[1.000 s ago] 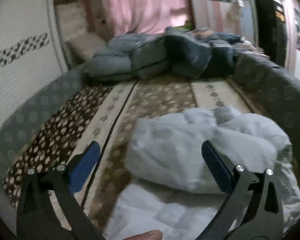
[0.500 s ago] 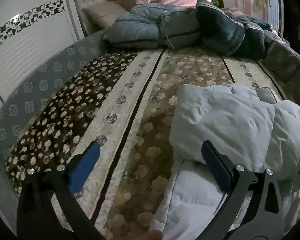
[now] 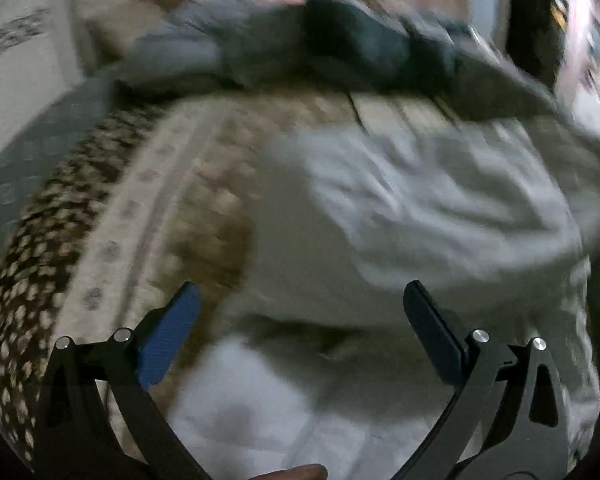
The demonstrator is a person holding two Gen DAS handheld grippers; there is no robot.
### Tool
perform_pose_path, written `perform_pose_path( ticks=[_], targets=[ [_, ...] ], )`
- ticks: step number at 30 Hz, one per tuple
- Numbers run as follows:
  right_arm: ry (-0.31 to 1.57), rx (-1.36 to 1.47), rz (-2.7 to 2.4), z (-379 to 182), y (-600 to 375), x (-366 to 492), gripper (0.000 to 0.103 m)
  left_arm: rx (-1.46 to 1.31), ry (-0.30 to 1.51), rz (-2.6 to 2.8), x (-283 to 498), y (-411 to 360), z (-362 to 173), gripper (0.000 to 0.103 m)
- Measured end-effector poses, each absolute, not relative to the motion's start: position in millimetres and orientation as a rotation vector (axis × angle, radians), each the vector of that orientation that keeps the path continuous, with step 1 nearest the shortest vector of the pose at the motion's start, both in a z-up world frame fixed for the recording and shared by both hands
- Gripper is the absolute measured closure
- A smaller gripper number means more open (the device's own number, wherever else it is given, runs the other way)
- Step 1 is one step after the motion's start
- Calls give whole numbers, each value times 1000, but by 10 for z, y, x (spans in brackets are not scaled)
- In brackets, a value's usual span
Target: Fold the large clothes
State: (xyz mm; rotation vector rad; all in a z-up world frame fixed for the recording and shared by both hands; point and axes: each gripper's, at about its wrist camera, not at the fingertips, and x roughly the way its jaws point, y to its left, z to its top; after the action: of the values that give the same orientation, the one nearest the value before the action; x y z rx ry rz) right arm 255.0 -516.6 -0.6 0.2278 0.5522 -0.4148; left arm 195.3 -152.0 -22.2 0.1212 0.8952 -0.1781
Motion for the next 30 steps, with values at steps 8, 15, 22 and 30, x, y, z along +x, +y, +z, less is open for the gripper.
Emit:
perform_pose_path(
  ticks=[8,15,22,30],
  targets=[
    [600,272,-381,-286,-5349,2894,94,272,1109,-184,2152,-1797,-1044,11],
    [623,250,-367,-394,-5381,3092,94,32,1098,-205,2548,-1547,-1137,83],
    [575,186,-540,-128,-5610,2993,95,-78,905,-92,2681,-1300,-653,95],
    [901,306,-649,-972,-6101,3126,14,-234,1124,-9,2870,-928,-1045,70]
  ],
)
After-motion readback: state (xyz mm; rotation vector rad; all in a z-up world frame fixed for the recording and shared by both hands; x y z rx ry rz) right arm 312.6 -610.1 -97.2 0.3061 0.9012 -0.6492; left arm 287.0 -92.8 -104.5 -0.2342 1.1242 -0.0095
